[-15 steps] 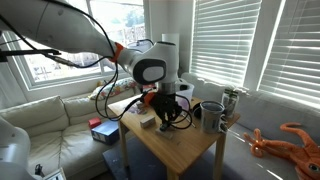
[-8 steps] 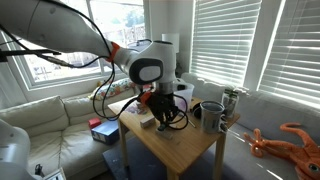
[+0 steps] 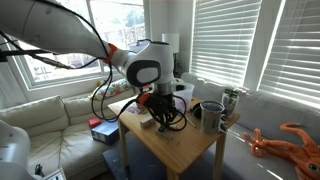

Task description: Unstack two wooden blocks then place the toy car on them

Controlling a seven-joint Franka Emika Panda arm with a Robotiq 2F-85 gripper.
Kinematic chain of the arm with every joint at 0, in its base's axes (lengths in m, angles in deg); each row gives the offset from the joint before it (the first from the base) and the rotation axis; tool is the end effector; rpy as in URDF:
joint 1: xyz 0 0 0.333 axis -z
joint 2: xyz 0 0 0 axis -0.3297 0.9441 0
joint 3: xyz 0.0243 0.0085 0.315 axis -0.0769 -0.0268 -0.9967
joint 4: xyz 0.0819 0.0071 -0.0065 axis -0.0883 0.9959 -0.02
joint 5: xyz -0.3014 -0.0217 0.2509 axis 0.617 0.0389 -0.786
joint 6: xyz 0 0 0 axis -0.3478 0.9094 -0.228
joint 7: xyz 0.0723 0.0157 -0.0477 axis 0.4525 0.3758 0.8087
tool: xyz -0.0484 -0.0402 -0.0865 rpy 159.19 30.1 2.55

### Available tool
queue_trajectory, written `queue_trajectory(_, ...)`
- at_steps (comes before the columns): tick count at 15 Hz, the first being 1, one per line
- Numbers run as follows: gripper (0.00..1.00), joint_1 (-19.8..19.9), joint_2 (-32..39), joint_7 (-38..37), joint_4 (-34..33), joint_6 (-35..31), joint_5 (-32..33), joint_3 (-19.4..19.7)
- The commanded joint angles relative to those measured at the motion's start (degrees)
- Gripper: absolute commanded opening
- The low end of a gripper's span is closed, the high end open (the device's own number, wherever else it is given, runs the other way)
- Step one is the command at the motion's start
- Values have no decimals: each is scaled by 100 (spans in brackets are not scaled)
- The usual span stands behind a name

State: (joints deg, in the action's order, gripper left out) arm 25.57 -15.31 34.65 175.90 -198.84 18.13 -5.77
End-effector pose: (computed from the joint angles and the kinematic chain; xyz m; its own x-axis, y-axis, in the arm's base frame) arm 0.4738 -0.1255 0.4240 0.9771 0.1769 0.1183 0.1781 -0.9840 0.0002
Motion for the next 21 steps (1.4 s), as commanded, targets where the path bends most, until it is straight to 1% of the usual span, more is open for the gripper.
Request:
queue_trajectory(1,7,-60,-151,-131,188,-227,107,-13)
queue_trajectory(3,7,-85,-123,-106,180,-259,90,-16)
queue_trajectory(4,20,-94,-118,-105,173,-252,94,-16)
queue_trajectory(5,54,-106,-131,-64,163,-216,68,-8)
queue_trajectory(6,55,-106,-145,-60,165,-212,85,-7)
queue_trajectory(7,60,-110,-151,-23,162,-183,71,-1)
queue_trajectory(10,82,-94,-197,1,175,-175,113,10)
queue_trajectory(13,99,-85,-270,9,186,-160,128,20)
queue_trajectory(21,100,-78,-696,-12,203,-75,67,112)
